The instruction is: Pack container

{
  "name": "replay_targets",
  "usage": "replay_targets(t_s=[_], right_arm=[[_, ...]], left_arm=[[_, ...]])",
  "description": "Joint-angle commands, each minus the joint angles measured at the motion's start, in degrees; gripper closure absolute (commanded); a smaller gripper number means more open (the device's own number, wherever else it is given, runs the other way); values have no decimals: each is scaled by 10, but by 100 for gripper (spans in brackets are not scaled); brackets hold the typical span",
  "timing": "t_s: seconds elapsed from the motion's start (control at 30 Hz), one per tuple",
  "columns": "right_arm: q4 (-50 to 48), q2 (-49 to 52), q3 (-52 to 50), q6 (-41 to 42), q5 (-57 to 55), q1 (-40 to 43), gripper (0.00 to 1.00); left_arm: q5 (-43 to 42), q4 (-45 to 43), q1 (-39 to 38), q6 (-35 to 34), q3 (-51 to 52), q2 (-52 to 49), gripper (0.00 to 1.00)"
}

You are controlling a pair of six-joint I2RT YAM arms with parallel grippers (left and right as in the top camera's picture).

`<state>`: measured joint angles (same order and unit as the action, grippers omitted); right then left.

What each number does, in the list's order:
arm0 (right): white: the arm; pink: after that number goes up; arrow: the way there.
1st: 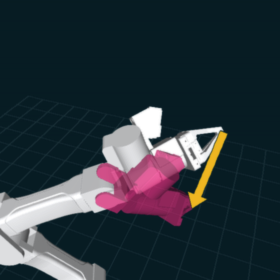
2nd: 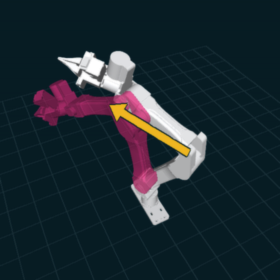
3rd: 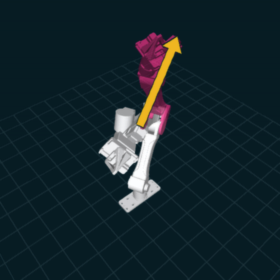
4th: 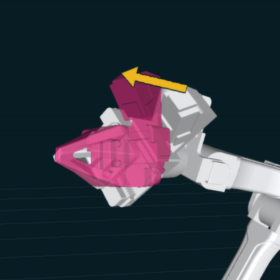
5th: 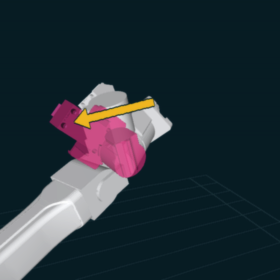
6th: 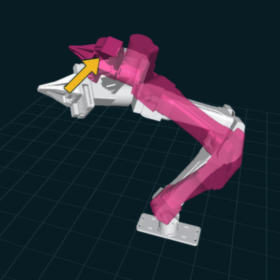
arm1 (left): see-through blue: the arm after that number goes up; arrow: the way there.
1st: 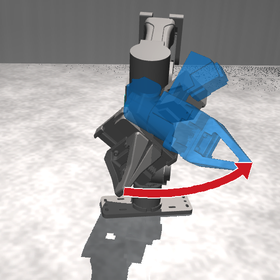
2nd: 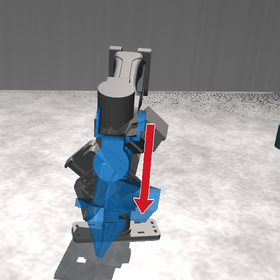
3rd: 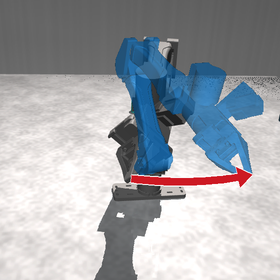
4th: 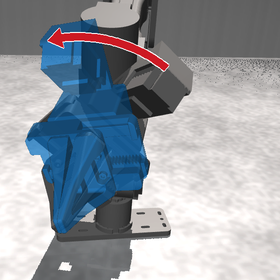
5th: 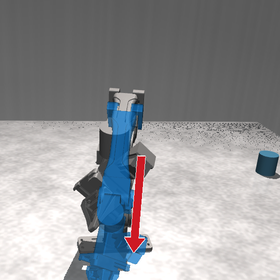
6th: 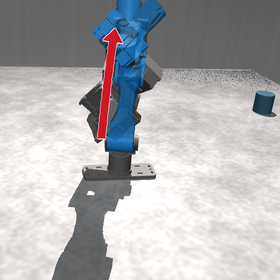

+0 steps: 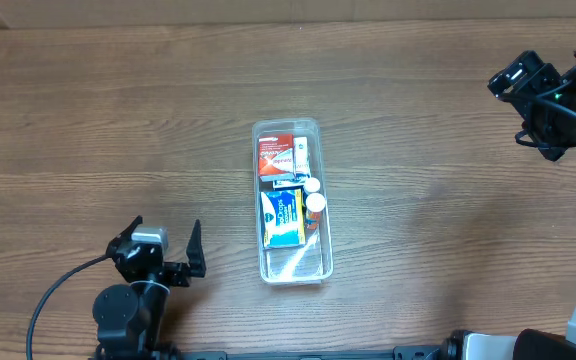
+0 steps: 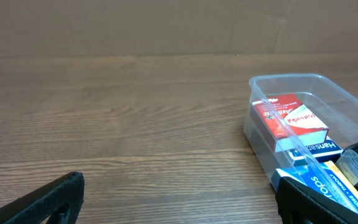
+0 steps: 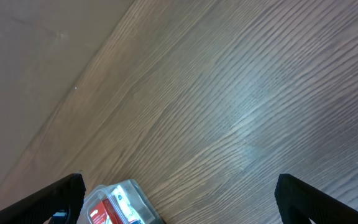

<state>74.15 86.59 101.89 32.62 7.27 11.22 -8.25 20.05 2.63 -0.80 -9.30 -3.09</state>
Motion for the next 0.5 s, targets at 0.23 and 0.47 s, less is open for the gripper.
replay_targets(t_s=[0.23,0.47], right_arm=[[-3,-2,5,0,1,1,0],[-3,-2,5,0,1,1,0]], left_arm=[[-3,-11,3,-9,35,28,0],[-4,-11,3,-9,35,28,0]])
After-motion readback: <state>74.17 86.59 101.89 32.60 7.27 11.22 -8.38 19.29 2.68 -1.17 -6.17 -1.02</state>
